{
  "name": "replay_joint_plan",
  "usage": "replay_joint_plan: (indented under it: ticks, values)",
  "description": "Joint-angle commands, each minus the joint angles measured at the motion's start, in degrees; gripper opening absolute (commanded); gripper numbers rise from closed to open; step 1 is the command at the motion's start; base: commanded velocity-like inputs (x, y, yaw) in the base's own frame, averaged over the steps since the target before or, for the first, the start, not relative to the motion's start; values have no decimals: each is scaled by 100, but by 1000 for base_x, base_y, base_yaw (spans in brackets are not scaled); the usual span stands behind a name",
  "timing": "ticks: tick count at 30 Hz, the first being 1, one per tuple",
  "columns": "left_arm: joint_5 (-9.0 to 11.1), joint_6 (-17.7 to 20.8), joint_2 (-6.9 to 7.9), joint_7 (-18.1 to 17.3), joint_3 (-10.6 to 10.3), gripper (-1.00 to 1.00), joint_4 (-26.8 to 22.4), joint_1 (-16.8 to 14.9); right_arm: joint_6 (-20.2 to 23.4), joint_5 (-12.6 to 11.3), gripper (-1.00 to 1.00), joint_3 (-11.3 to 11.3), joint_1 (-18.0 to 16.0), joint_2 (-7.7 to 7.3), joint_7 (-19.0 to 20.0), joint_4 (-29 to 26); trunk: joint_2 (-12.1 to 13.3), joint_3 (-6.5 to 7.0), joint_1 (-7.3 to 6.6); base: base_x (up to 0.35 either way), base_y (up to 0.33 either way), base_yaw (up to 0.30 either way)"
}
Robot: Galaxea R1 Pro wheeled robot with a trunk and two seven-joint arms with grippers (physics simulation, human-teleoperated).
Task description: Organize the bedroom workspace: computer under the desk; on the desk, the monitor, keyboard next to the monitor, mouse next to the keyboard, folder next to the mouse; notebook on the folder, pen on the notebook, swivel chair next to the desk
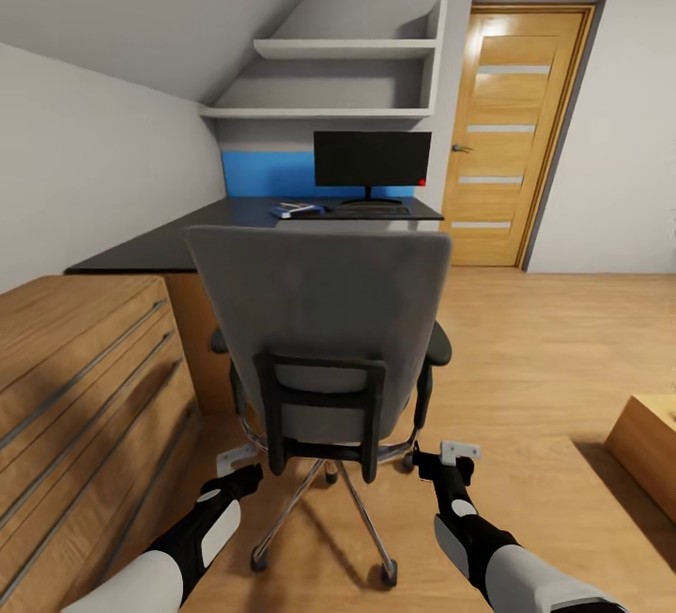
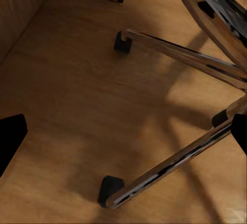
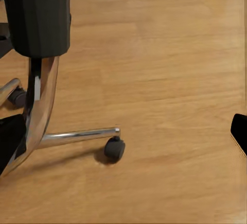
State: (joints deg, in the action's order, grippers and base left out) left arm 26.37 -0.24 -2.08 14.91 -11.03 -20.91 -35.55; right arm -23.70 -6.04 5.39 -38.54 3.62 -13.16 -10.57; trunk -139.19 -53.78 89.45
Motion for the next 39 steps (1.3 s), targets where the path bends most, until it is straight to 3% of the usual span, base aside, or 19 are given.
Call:
replay_joint_plan:
  ticks: [1,39]
  values:
    - [32,-3,3,29,-57,100,-15,-5,-20,-56,100,50,-5,-1,-20,4,-2,-1,2,321,-118,-76]
    - [26,-3,-3,29,-129,100,-18,-5,-29,-64,100,50,4,7,-36,2,-2,34,2,319,-146,-14]
